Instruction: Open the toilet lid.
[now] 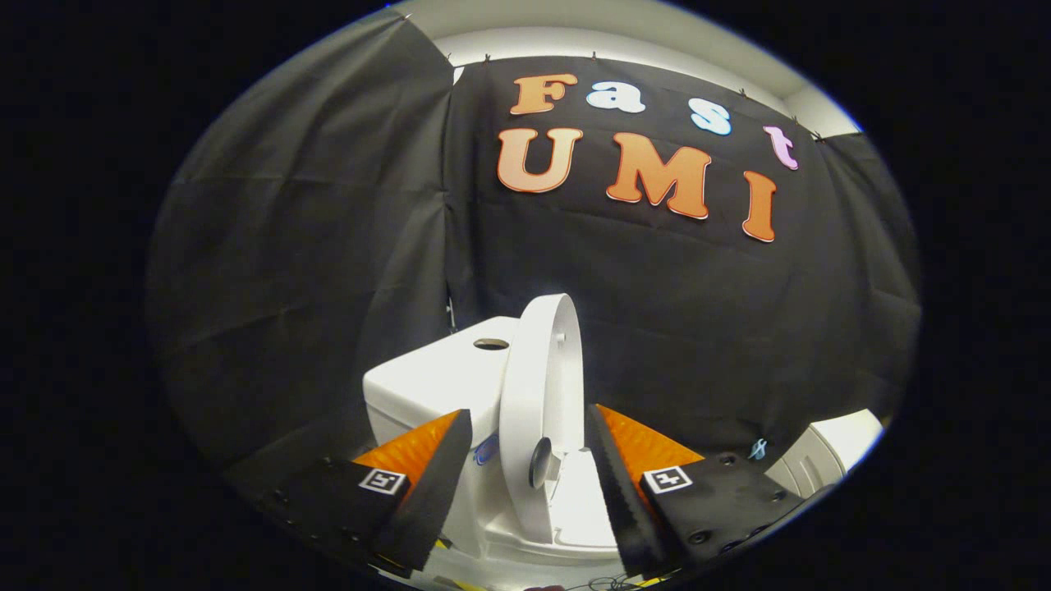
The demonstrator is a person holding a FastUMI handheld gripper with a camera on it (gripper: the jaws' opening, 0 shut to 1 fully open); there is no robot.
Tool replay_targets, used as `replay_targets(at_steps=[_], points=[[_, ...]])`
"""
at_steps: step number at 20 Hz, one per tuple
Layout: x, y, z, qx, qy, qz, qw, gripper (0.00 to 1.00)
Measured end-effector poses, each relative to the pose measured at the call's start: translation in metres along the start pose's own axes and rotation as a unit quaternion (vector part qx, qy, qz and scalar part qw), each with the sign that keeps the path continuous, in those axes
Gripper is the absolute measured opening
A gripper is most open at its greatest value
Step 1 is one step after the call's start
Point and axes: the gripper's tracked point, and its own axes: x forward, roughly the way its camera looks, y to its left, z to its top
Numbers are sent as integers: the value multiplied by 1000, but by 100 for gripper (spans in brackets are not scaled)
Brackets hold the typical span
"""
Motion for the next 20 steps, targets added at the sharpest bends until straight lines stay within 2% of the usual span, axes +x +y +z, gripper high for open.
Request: replay_targets(at_steps=[2,4,7,11,17,20], points=[[-5,-13,14,32,-12,18,999,95],[-15,-37,35,46,-39,17,998,98],[-26,-78,53,45,-63,7,997,98],[-53,-126,71,90,-82,17,992,98],[-98,-220,74,125,-87,-9,988,96],[-116,-272,64,109,-95,-42,989,96]])
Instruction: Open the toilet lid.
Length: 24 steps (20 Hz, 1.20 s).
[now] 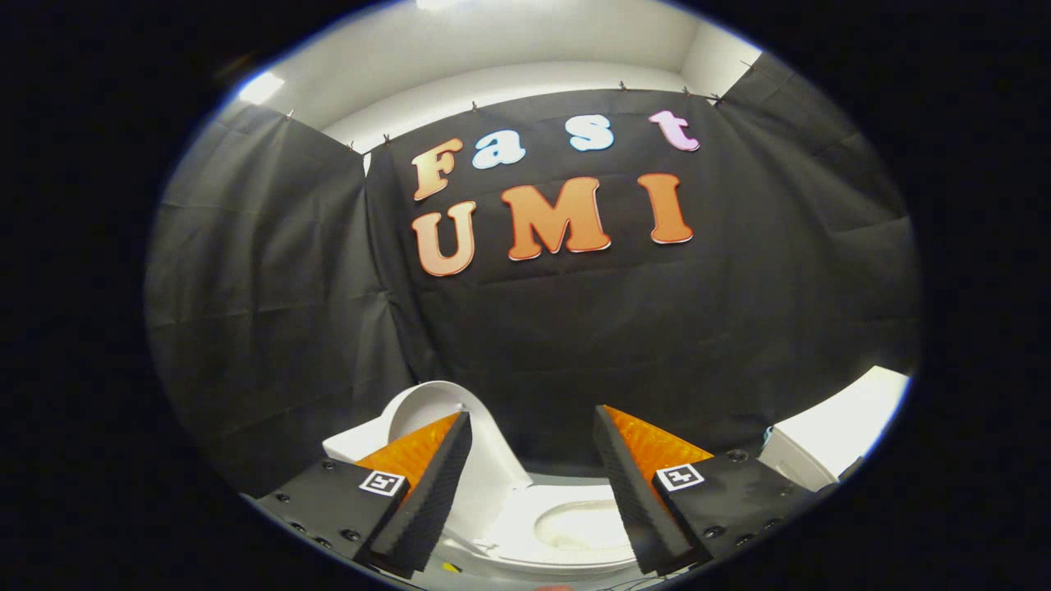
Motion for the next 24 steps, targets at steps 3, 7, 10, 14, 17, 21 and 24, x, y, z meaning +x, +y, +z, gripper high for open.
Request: replay_targets(at_steps=[3,7,10,14,17,21,24], points=[[-19,-47,-14,-3,13,-16,1000,95],[-39,-107,-24,19,19,-45,999,95],[-55,-144,-26,30,7,-65,997,95],[-74,-173,-24,39,-18,-63,997,94],[-88,-193,-31,16,-37,-72,997,95],[-103,-199,-40,14,-58,-73,995,98],[-109,-225,-39,37,-103,-111,988,98]])
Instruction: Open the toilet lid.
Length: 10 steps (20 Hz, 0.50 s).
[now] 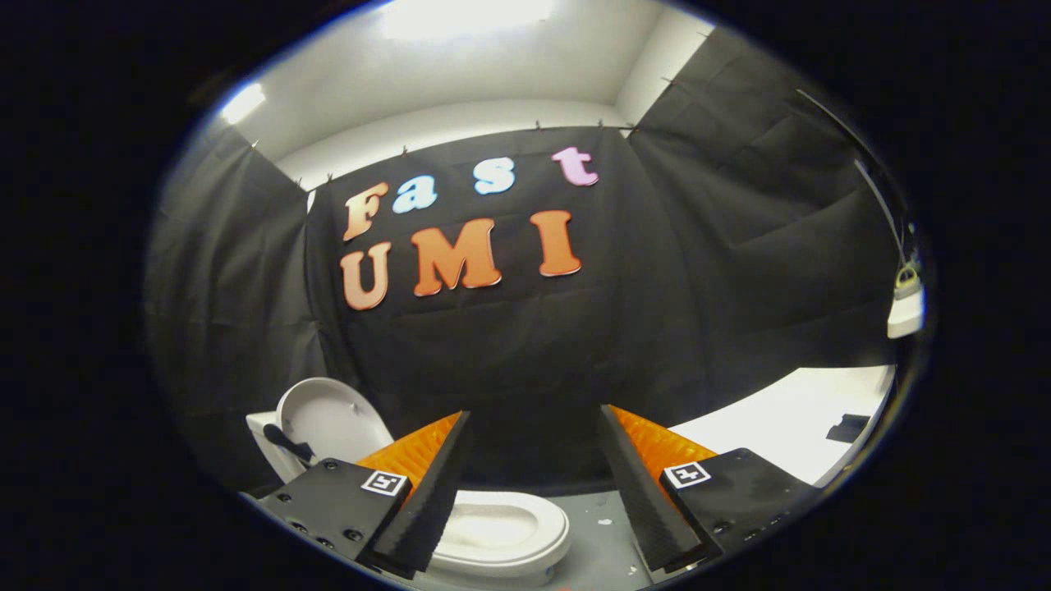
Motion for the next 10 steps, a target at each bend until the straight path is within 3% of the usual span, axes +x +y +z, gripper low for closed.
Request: replay_targets(at_steps=[4,10], points=[[2,-15,-8,-2,-6,-21,1000,98],[7,-8,-28,-15,23,-9,1000,98]])
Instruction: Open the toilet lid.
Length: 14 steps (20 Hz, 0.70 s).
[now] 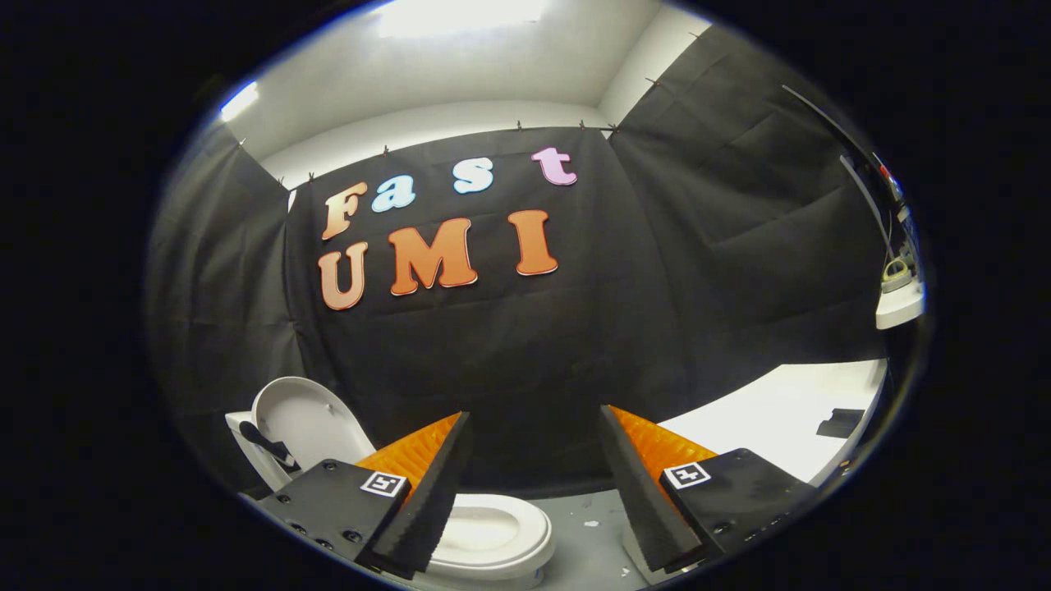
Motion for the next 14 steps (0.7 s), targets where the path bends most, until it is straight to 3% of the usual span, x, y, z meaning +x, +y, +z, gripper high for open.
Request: replay_targets(at_steps=[14], points=[[-1,5,-5,-16,16,5,1000,98]])
